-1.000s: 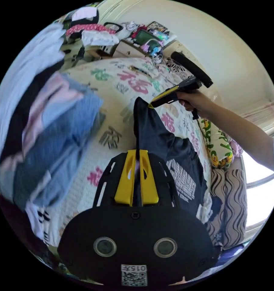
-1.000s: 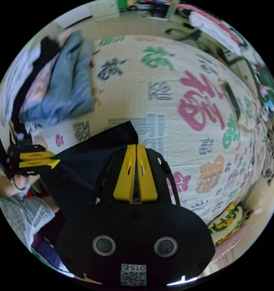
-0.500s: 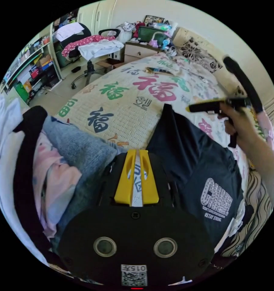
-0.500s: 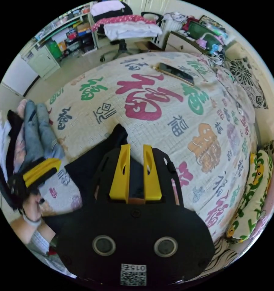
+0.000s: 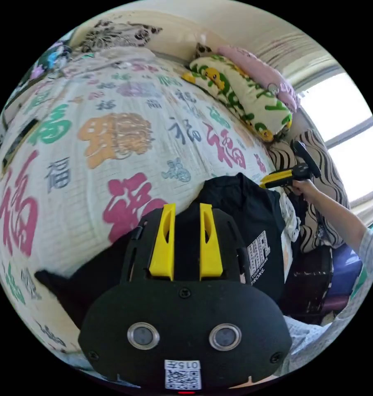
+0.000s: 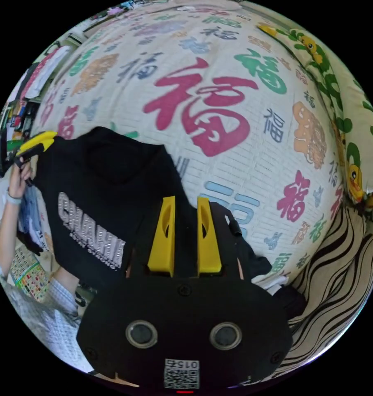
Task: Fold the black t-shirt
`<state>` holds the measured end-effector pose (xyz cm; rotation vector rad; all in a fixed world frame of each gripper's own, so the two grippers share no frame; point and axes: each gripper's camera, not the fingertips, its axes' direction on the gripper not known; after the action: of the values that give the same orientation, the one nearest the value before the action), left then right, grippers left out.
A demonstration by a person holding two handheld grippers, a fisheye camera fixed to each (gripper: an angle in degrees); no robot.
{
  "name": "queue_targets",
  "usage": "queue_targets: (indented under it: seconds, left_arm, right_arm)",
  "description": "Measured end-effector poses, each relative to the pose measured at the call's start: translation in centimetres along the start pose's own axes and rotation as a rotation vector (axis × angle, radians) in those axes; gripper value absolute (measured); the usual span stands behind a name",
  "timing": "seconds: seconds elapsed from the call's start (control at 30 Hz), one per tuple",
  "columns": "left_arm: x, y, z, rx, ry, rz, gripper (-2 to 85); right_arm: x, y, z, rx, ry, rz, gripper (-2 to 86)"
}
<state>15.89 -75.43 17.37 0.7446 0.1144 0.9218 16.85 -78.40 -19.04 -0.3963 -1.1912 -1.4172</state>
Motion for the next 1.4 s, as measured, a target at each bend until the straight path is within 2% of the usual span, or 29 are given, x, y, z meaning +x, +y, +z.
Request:
queue_targets:
  seconds: [0.13, 0.17, 0.23, 0.33, 0.4, 0.5, 0.6, 0.67, 0.73, 0.8, 0.9, 1.03, 1.13, 1.2, 1.3, 1.4]
  left_arm:
    - [4.2, -6.1, 8.3, -0.299, -0.103, 0.132, 7.1]
    - [5.7, -6.7, 8.7, -0.304, -0.188, 0.188, 5.3]
    - [7.6, -7.9, 9.2, -0.358, -0.227, 0.255, 2.5]
    - [9.3, -10.1, 7.5, -0.291, -0.314, 0.266, 1.1]
    - [9.6, -11.2, 7.3, -0.296, -0.308, 0.229, 0.9]
    - [11.1, -10.8, 8.8, -0.305, -0.398, 0.269, 1.5]
    - [12.1, -9.2, 8.6, -0.282, -0.482, 0.274, 3.3]
    - [12.6, -6.6, 4.3, -0.153, -0.511, 0.206, 4.7]
    - [13.3, -3.1, 0.3, -0.076, -0.538, 0.169, 6.2]
    - [14.1, 1.8, -3.3, -0.071, -0.463, 0.160, 7.6]
    - [15.2, 12.3, -7.1, -0.180, -0.378, 0.061, 8.4]
    - [14.6, 27.8, -9.0, -0.387, -0.335, -0.239, 8.6]
    - [14.2, 35.4, -9.0, -0.465, -0.285, -0.416, 8.8]
    - [14.7, 37.8, -8.6, -0.481, -0.276, -0.426, 9.1]
    - [15.4, 40.3, -6.9, -0.568, -0.281, -0.386, 9.9]
    - [16.1, 41.7, -7.1, -0.554, -0.309, -0.336, 9.6]
  right_arm:
    - [3.3, 1.2, 2.3, -0.062, -0.065, -0.026, 6.0]
    - [4.0, 1.8, 2.3, -0.063, -0.054, -0.043, 4.9]
    - [5.1, 2.6, 1.9, -0.086, -0.066, -0.085, 1.5]
    - [7.7, 4.0, 0.0, -0.031, -0.008, -0.066, 0.1]
    - [9.3, 4.8, -0.2, -0.032, -0.027, -0.045, 0.0]
    - [10.9, 6.9, 0.6, 0.009, -0.005, -0.006, 1.2]
    - [14.3, 10.9, 0.2, 0.118, -0.139, 0.104, 4.6]
    - [18.2, 16.2, -0.7, 0.218, -0.277, 0.163, 5.2]
    - [20.2, 21.4, -1.6, 0.292, -0.333, 0.192, 5.7]
    - [20.6, 27.5, -2.0, 0.326, -0.374, 0.171, 6.6]
    - [19.2, 38.0, -0.6, 0.260, -0.384, 0.185, 7.8]
    - [16.6, 50.2, 6.0, -0.017, -0.375, 0.278, 8.2]
    - [16.3, 56.4, 10.9, -0.168, -0.506, 0.395, 8.1]
    - [16.3, 58.5, 12.3, -0.182, -0.556, 0.420, 8.0]
    - [16.0, 59.8, 12.8, -0.175, -0.495, 0.331, 6.8]
    - [16.0, 60.3, 13.0, -0.219, -0.467, 0.218, 6.0]
